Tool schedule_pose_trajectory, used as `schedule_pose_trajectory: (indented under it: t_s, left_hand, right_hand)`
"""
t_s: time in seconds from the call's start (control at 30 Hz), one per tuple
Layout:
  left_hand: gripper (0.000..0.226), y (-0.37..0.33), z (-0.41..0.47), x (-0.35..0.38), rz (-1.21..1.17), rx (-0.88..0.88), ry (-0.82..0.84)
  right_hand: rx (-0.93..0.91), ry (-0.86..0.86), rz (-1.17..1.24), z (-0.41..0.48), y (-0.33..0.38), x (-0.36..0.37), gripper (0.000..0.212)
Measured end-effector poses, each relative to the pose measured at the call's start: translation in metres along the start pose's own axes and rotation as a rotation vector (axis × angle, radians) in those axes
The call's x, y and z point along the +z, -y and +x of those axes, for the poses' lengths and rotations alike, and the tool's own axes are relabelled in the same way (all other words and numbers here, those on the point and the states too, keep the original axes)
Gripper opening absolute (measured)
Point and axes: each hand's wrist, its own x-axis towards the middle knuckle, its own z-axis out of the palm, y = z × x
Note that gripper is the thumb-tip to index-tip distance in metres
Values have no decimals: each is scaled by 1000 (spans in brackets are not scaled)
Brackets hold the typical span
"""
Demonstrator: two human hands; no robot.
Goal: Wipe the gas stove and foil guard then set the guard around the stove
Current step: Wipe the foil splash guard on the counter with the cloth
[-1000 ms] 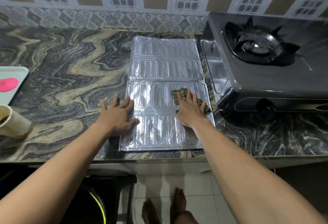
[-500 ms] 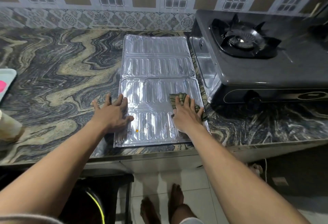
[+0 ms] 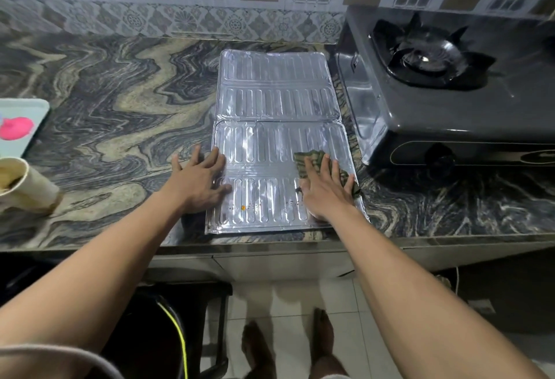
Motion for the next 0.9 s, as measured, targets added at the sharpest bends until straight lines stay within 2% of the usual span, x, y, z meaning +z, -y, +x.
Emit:
schedule_pose_trajectory:
  t_s: [0.4, 0.5, 0.6, 0.73, 0.9]
  left_hand:
    - [85, 6, 1, -4, 35, 28, 35]
    - [86, 4, 2, -8, 59, 35, 0]
    - [78, 7, -2, -4, 61, 33, -58]
    - [68, 12, -6, 2, 43, 27, -14]
    - [70, 8, -4, -3, 144, 83, -8]
  right_hand:
    - [29, 32, 15, 0, 5, -2, 61]
    - [52, 33, 26, -1, 8, -3, 61]
    - [70, 28, 27, -2, 9, -2, 61]
    - [68, 12, 19, -1, 10, -2, 60]
    - [-33, -14, -5, -6, 26, 3, 58]
